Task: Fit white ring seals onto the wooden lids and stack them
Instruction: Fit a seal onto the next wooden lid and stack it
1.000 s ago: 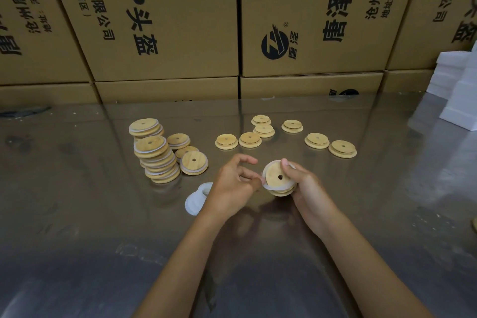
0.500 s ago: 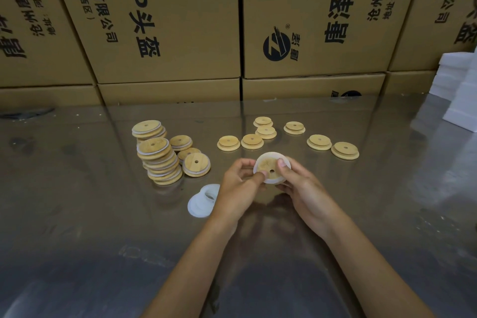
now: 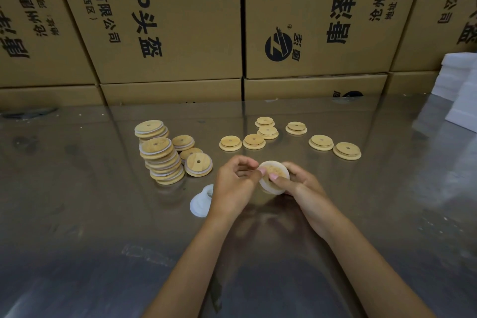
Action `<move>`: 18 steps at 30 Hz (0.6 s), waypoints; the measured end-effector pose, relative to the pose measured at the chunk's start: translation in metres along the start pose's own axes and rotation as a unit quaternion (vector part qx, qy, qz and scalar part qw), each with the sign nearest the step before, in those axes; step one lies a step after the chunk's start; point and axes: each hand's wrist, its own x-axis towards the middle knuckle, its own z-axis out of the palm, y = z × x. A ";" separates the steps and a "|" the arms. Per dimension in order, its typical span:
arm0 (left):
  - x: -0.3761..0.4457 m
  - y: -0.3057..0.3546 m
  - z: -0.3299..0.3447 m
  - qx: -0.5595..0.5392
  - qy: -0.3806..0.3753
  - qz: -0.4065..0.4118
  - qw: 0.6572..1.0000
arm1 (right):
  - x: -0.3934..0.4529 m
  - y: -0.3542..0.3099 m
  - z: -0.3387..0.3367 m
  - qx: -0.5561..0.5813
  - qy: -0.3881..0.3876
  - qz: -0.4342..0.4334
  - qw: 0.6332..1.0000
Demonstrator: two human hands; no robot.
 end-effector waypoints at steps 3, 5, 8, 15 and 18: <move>0.000 -0.003 -0.001 0.048 -0.004 0.017 0.999 | 0.001 0.002 -0.001 0.001 -0.002 -0.003 1.000; 0.001 -0.005 -0.001 0.063 -0.009 0.023 0.998 | 0.002 0.003 -0.001 0.004 -0.003 -0.009 1.000; 0.004 -0.005 -0.005 0.088 -0.005 0.017 0.996 | 0.002 0.004 -0.001 0.003 -0.005 -0.018 1.000; 0.004 -0.006 -0.008 0.200 -0.018 0.035 0.979 | 0.003 0.004 -0.002 0.042 0.013 -0.008 0.999; 0.001 -0.004 -0.004 0.208 -0.028 0.069 0.975 | 0.004 0.004 -0.005 0.069 0.016 0.003 0.997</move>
